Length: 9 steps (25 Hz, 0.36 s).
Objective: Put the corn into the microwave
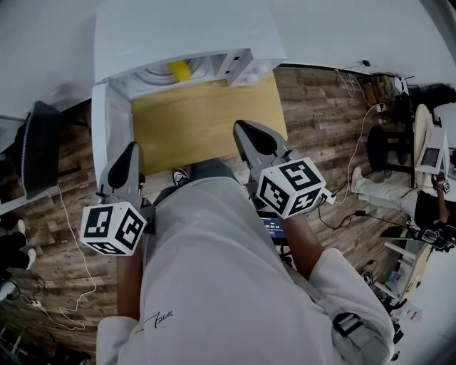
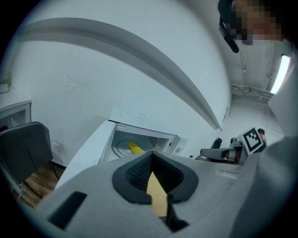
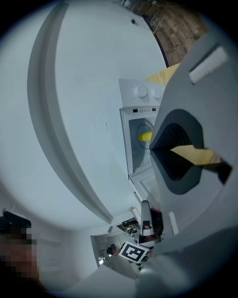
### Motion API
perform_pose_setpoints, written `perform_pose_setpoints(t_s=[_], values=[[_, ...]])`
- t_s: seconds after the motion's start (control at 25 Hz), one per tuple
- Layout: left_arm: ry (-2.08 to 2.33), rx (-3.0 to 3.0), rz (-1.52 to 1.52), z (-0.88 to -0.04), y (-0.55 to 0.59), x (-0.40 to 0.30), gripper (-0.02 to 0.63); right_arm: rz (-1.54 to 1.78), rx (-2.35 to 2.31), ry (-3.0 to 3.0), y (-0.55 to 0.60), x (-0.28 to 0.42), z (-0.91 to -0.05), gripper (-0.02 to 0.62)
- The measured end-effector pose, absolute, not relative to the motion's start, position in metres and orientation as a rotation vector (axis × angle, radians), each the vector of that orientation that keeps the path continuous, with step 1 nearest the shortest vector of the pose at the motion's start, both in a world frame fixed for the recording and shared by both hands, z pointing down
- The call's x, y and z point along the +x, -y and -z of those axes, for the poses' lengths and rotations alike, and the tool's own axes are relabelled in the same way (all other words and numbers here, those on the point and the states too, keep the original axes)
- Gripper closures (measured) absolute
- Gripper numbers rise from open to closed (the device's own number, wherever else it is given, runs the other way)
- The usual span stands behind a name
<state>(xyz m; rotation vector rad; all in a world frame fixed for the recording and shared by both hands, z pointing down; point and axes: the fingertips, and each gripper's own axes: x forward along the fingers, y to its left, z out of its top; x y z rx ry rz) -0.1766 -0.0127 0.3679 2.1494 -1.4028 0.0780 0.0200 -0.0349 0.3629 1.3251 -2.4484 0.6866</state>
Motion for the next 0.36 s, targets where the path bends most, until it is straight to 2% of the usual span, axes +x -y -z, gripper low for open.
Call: perform_pose_setpoints(t_s=[0.36], values=[[1.378, 2.157, -0.084, -0.3681, 0.0139, -0.1746, 0.617, -0.685, 1.292, 2.450, 0.0361, 0.0130, -0.3599, 0.584]])
